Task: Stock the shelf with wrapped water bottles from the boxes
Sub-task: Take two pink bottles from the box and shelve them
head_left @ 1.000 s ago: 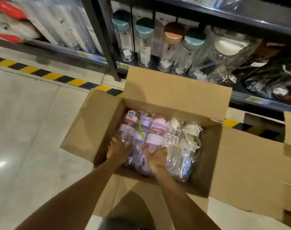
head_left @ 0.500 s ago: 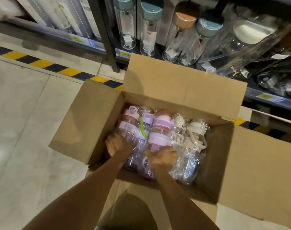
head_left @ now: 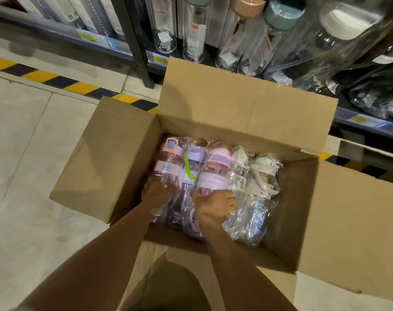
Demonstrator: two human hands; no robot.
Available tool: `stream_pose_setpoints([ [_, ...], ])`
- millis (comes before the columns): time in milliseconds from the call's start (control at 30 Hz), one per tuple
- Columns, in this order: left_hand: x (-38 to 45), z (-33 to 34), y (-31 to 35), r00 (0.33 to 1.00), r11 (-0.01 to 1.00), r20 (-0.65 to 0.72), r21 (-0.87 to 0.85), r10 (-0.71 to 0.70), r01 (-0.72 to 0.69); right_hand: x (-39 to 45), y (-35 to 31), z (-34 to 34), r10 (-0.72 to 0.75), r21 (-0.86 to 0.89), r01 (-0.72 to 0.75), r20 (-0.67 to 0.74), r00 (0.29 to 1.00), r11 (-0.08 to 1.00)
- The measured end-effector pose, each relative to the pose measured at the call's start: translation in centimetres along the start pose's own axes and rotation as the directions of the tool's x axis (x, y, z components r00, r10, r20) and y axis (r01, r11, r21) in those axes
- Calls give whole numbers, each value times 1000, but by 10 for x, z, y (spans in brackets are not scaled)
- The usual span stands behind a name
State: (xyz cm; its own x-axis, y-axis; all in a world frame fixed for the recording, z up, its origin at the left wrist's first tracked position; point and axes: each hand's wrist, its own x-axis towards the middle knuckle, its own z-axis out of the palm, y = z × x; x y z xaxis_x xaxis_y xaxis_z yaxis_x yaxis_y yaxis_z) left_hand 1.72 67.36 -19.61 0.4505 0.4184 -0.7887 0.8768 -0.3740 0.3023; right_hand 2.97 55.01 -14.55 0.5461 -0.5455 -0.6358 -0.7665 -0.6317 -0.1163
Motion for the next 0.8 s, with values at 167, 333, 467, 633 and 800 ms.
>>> stream_pose_setpoints([
  [167,23,6,-14,999,981,34,-195,-4,11,8,10,-6,-55,57,53,46,997,997],
  [333,-21,-2,13,998,985,-61,-174,-24,13,14,25,-22,-98,212,77,89,991,974],
  [467,-44,-1,26,996,883,85,-464,-36,72,3,33,-46,-107,359,61,108,988,931],
  [633,-92,-33,42,939,713,341,-647,-44,269,-21,41,-98,-136,494,45,150,979,868],
  [800,-164,-78,59,953,702,301,-685,31,194,-69,51,-183,-235,487,144,130,963,861],
])
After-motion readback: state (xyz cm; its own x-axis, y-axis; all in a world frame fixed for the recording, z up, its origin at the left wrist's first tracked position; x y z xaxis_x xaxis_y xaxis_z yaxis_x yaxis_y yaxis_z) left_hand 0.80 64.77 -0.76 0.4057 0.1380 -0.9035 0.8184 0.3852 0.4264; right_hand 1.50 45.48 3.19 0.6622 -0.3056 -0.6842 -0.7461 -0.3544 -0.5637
